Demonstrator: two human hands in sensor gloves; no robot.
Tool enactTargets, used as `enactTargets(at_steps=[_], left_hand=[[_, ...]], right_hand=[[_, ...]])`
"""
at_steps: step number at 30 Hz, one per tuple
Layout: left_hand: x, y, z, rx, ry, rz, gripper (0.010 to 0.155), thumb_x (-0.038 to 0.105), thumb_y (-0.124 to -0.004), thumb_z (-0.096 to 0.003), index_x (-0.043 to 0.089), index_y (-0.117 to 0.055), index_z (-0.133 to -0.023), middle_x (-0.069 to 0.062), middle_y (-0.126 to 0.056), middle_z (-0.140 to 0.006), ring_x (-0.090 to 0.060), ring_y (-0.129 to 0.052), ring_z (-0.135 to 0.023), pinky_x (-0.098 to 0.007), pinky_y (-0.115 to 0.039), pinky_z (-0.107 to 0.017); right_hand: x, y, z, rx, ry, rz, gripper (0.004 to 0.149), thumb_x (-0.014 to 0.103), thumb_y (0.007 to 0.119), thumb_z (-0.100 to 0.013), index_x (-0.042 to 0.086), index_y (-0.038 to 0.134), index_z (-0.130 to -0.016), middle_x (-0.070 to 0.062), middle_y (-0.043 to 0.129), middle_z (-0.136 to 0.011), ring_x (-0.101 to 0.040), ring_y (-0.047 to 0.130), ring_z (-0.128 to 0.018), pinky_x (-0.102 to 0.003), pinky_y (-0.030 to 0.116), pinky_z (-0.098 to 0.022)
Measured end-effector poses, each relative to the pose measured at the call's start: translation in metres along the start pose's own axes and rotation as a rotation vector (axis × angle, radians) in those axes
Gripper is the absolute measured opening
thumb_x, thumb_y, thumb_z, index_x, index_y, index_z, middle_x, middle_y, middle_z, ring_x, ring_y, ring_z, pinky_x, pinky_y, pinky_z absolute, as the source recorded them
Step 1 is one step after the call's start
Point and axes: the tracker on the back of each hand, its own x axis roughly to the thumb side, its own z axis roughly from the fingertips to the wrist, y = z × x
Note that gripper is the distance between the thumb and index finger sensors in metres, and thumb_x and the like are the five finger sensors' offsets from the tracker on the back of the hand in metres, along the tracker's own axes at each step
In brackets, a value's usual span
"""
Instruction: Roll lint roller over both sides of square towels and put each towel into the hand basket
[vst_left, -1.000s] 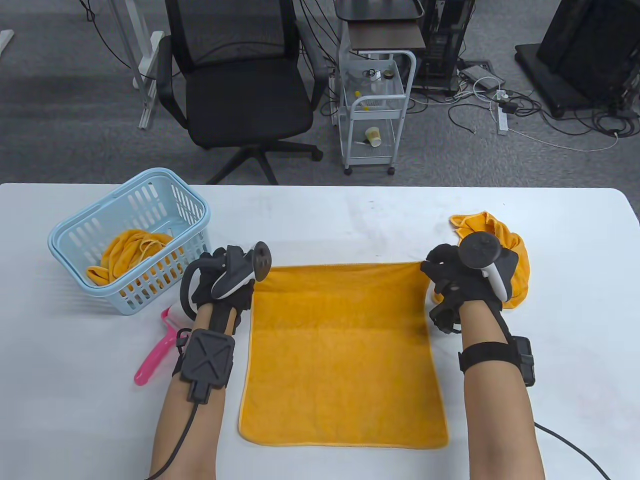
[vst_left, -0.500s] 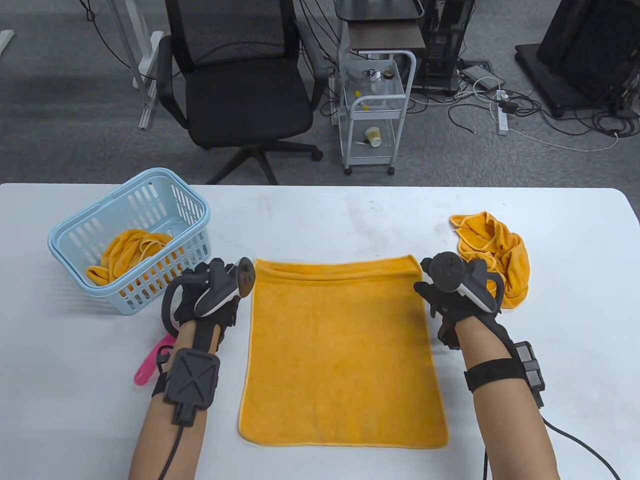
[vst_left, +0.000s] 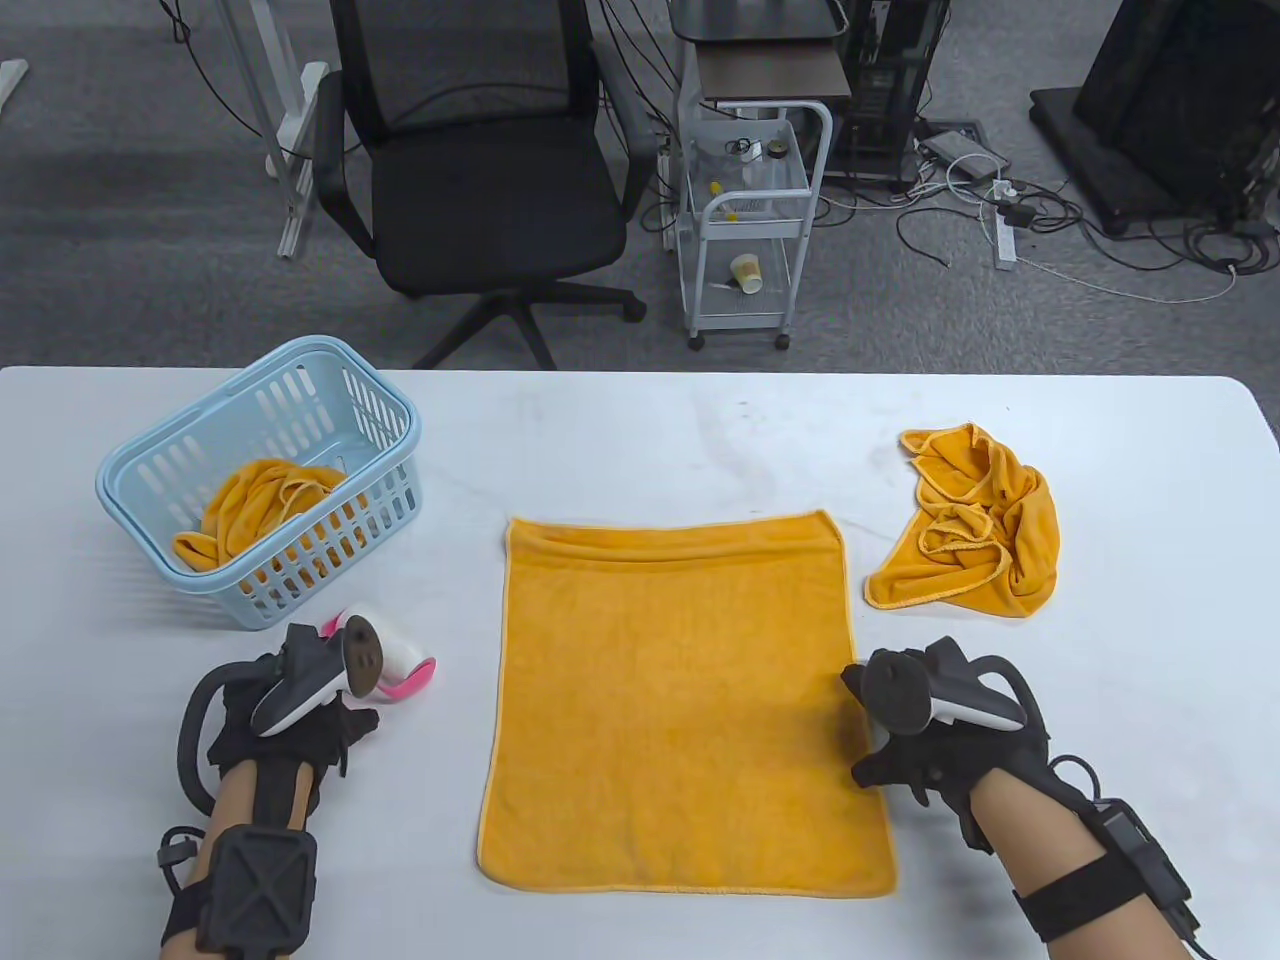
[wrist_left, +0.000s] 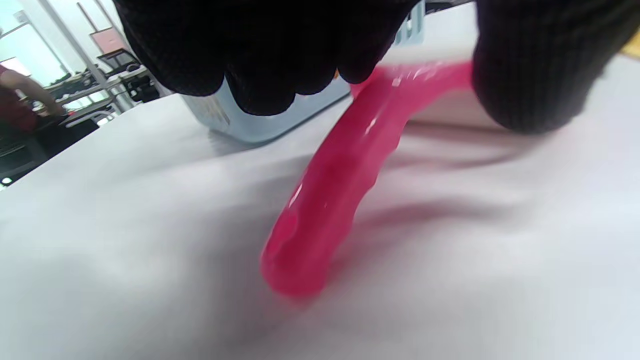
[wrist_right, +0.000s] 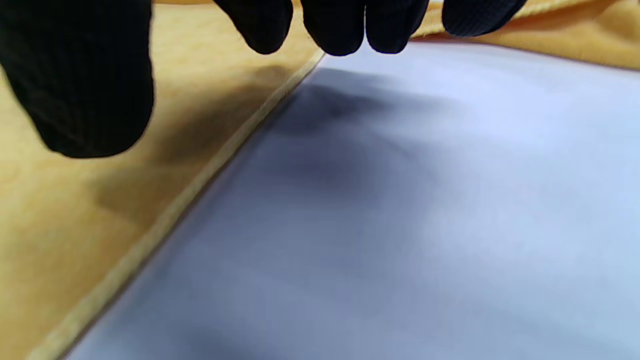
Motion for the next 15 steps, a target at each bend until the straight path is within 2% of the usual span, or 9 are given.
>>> enactTargets(at_steps=[3,6,8,11,12,15], left_hand=[[0.002,-0.012,-0.008,-0.002,0.045,0.002,0.074,0.061,-0.082,-0.0429,0.026,-0.062,-0.105,-0.007,-0.066,-0.114,-0.037,-0.082,-0.098,-0.060,-0.069,-0.071],[0.002,-0.018,-0.012,0.023,0.083,0.001,0.057,0.055,-0.079,-0.0465,0.030,-0.068,-0.097,-0.002,-0.073,-0.108,-0.033,-0.086,-0.094,-0.057,-0.071,-0.071],[0.001,-0.011,-0.008,0.025,0.045,0.124,0.052,0.051,-0.080,-0.0479,0.030,-0.072,-0.094,0.000,-0.078,-0.104,-0.031,-0.090,-0.090,-0.056,-0.073,-0.069],[0.013,0.011,0.009,0.007,-0.102,0.353,0.050,0.045,-0.087,-0.0484,0.026,-0.075,-0.093,-0.004,-0.080,-0.102,-0.032,-0.094,-0.083,-0.058,-0.074,-0.067],[0.021,0.019,0.016,0.011,-0.154,0.364,0.050,0.046,-0.086,-0.0482,0.027,-0.076,-0.093,-0.004,-0.081,-0.101,-0.032,-0.095,-0.083,-0.057,-0.075,-0.067],[0.071,0.049,0.048,0.025,-0.383,0.379,0.051,0.049,-0.083,-0.0489,0.034,-0.070,-0.095,-0.001,-0.081,-0.102,-0.033,-0.095,-0.086,-0.058,-0.076,-0.067]], right_hand=[[0.001,0.011,0.000,0.022,-0.012,0.006,0.101,0.063,0.090,-0.041,0.017,0.041,-0.116,-0.023,0.040,-0.117,-0.053,0.046,-0.104,-0.073,0.051,-0.067],[0.001,0.013,0.001,-0.001,-0.012,0.040,0.101,0.062,0.091,-0.040,0.018,0.041,-0.115,-0.022,0.039,-0.117,-0.053,0.047,-0.104,-0.073,0.051,-0.067],[0.002,0.015,0.002,0.014,-0.014,0.048,0.100,0.062,0.090,-0.040,0.018,0.040,-0.115,-0.022,0.038,-0.117,-0.053,0.047,-0.105,-0.073,0.051,-0.067],[0.000,0.015,0.001,0.003,-0.019,0.030,0.100,0.062,0.091,-0.040,0.018,0.042,-0.115,-0.022,0.039,-0.117,-0.053,0.047,-0.104,-0.073,0.051,-0.067],[0.000,0.015,0.001,0.002,-0.020,0.027,0.100,0.062,0.091,-0.040,0.018,0.041,-0.115,-0.022,0.038,-0.117,-0.053,0.047,-0.104,-0.073,0.051,-0.067],[-0.001,0.015,0.001,-0.002,-0.021,0.018,0.099,0.061,0.091,-0.040,0.019,0.042,-0.115,-0.021,0.039,-0.117,-0.053,0.047,-0.104,-0.073,0.051,-0.068]])
